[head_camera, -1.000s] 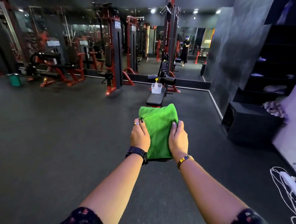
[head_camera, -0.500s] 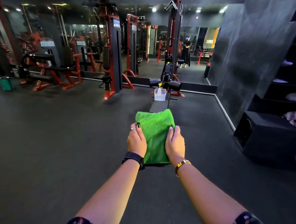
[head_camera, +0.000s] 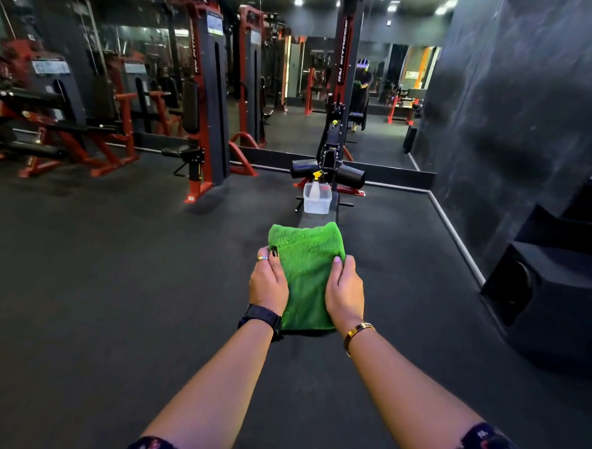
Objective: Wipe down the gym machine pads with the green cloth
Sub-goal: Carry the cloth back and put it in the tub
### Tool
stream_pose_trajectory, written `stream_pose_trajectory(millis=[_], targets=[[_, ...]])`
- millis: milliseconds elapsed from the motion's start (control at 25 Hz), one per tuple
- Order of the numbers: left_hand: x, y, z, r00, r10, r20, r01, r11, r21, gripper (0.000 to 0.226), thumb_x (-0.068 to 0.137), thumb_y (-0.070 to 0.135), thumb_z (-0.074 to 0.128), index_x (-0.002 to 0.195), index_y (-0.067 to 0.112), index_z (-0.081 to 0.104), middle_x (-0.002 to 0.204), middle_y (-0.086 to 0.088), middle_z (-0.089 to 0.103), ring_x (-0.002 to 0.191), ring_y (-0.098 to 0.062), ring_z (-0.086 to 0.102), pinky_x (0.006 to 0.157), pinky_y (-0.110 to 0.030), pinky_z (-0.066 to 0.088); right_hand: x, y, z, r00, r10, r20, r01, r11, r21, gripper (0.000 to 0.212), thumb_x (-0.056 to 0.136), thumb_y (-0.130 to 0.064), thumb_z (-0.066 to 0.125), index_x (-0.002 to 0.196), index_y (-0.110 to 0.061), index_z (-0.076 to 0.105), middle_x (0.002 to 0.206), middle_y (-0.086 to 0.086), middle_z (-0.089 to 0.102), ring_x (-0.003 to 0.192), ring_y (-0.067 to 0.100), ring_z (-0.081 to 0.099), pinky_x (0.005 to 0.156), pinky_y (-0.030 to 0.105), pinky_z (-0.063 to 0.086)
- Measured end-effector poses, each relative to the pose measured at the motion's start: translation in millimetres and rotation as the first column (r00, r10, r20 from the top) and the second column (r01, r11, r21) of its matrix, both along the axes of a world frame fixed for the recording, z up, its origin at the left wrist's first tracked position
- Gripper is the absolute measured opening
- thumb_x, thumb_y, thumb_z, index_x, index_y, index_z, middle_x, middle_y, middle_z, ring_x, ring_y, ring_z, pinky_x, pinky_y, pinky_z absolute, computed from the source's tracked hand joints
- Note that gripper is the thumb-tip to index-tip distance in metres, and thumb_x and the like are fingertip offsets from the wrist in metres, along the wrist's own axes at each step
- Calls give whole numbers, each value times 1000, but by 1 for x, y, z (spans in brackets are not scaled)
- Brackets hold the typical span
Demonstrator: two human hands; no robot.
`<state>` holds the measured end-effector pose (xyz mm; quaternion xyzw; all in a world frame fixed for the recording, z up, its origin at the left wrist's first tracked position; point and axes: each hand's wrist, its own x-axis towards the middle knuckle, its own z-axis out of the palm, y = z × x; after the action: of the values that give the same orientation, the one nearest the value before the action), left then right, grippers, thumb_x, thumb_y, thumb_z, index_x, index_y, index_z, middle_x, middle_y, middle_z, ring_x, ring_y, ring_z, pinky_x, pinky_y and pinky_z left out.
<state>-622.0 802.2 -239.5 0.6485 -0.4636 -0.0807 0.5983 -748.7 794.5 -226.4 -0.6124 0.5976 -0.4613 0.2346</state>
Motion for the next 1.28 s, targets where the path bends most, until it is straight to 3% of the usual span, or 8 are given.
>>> stream_pose_trajectory(millis=[360, 880, 1280], targets=[[40, -264, 5, 1000, 15, -26, -14, 1000, 24, 22, 99, 15, 32, 103, 3, 51, 78, -7, 57, 74, -33, 56, 61, -29, 33, 39, -270, 5, 999, 39, -38, -40, 999, -15, 29, 101, -34, 29, 90, -10, 39, 83, 16, 61, 78, 38, 57, 66, 45, 45], [154, -594, -20, 999, -28, -27, 29, 998, 64, 23, 99, 16, 31, 102, 5, 51, 79, -2, 56, 73, -30, 56, 62, -28, 34, 151, -602, -21, 996, 13, -88, -11, 1000, 27, 30, 101, -33, 28, 98, -8, 44, 81, 15, 61, 79, 39, 58, 61, 37, 38], [236, -860, -38, 996, -90, -14, 91, 991, 101, 38, 97, 27, 26, 108, 1, 51, 84, -14, 62, 73, -29, 56, 62, -27, 32, 236, -855, -38, 992, -101, -80, 109, 989, 104, 27, 101, -33, 30, 99, -9, 43, 88, 16, 63, 84, 39, 58, 63, 38, 39]])
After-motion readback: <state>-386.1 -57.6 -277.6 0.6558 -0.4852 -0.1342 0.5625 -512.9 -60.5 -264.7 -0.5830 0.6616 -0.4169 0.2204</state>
